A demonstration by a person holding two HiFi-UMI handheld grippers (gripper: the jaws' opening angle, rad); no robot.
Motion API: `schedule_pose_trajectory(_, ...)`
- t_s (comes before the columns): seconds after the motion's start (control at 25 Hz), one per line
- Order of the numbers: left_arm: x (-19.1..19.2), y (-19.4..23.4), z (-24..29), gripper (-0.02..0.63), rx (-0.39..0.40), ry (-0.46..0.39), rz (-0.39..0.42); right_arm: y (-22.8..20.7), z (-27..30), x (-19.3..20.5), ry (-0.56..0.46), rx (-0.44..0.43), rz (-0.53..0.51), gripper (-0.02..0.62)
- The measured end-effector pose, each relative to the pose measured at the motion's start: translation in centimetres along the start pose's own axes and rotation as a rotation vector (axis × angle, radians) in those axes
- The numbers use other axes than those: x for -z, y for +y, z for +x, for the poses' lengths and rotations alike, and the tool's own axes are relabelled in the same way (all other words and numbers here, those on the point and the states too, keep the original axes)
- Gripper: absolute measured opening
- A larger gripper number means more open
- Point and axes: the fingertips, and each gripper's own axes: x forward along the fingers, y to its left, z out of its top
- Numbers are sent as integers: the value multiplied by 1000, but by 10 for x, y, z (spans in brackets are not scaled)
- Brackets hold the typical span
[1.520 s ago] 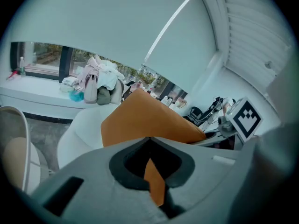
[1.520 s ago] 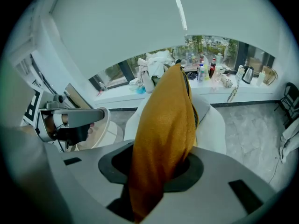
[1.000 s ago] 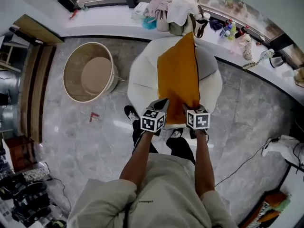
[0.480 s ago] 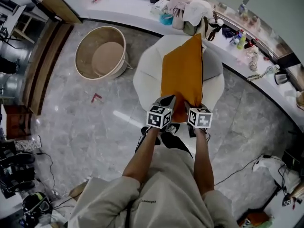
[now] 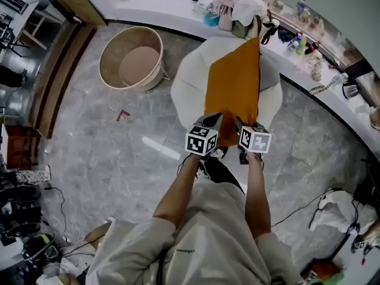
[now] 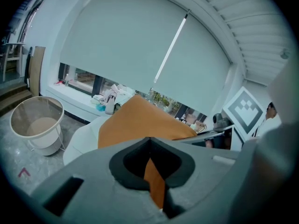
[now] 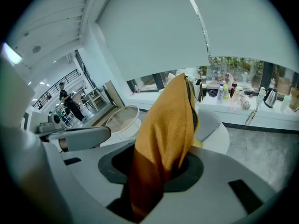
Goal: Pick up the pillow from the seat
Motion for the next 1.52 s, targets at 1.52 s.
schedule_pose_trajectory(1.52,66,-45,-81,9,-5,-26,-1,42,-68,69,-32,47,-12,147)
